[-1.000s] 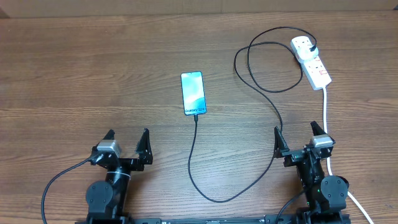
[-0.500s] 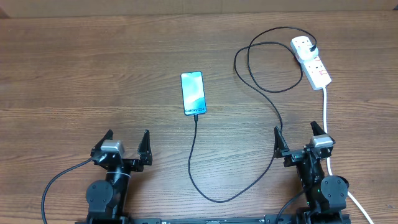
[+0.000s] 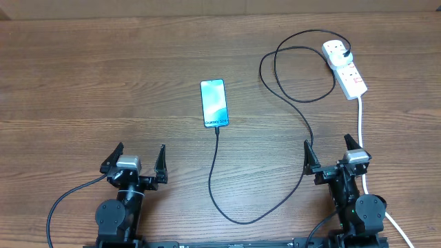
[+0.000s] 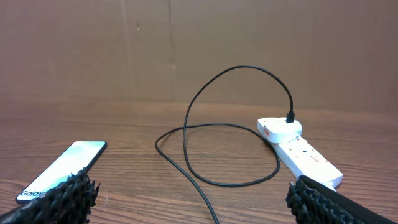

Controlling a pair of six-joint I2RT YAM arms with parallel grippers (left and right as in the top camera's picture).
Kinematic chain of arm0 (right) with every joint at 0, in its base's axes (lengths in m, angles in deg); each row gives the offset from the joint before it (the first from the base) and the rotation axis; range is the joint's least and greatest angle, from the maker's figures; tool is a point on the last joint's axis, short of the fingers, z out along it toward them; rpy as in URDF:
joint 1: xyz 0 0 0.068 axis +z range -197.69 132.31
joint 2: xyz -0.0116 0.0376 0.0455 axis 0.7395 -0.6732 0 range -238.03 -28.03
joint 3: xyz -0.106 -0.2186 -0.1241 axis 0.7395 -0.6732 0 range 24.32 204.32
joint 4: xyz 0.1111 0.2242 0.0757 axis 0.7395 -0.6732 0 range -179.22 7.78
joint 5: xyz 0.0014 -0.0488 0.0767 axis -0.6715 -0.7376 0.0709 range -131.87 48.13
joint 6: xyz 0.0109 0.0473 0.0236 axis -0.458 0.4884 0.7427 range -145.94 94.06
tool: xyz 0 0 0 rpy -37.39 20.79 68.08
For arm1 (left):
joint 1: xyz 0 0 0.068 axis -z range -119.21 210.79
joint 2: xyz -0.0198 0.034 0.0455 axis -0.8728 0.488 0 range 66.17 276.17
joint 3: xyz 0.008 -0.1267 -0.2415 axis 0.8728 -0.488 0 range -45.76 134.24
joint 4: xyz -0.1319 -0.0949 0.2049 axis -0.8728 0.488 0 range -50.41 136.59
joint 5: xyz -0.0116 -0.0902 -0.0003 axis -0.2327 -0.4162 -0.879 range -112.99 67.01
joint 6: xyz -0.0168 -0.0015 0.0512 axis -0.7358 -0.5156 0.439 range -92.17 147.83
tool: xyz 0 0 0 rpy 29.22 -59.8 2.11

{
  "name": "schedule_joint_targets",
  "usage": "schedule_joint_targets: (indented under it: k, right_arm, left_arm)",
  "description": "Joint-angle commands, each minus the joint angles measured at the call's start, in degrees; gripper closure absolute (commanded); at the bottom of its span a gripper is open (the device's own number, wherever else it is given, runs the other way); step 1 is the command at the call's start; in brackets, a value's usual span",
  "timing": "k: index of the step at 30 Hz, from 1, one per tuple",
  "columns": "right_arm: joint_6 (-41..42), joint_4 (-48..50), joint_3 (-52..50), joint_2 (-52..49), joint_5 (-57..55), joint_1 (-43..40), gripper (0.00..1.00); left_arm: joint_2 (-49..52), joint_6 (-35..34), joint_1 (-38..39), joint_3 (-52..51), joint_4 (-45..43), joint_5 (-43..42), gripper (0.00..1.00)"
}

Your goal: Plug charger to phone and switch on socket

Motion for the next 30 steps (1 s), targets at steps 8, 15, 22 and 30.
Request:
schedule_joint_targets:
  k: [8,15,22,30]
  right_arm:
    - [0.1,0.4,-0.6,0.5,-0.5,-0.3,0.00]
    - [0.1,0.4,-0.6,0.5,-0.5,-0.3,0.00]
    - [0.1,0.4,-0.6,0.5,-0.5,-0.3,0.00]
    - [0.1,0.4,-0.6,0.5,-0.5,-0.3,0.00]
  left_arm:
    - [-0.7,1.7,-0.4,-0.3,0.2,0.9,0.00]
    - [-0.7,1.7,-0.4,-0.4,0.2,3.3,0.00]
    - [-0.7,-5.4,-2.0,-0.4,0.1,5.5,0.00]
    - [-0.7,-5.2,-1.6,-0.4,0.0,6.9,0.01]
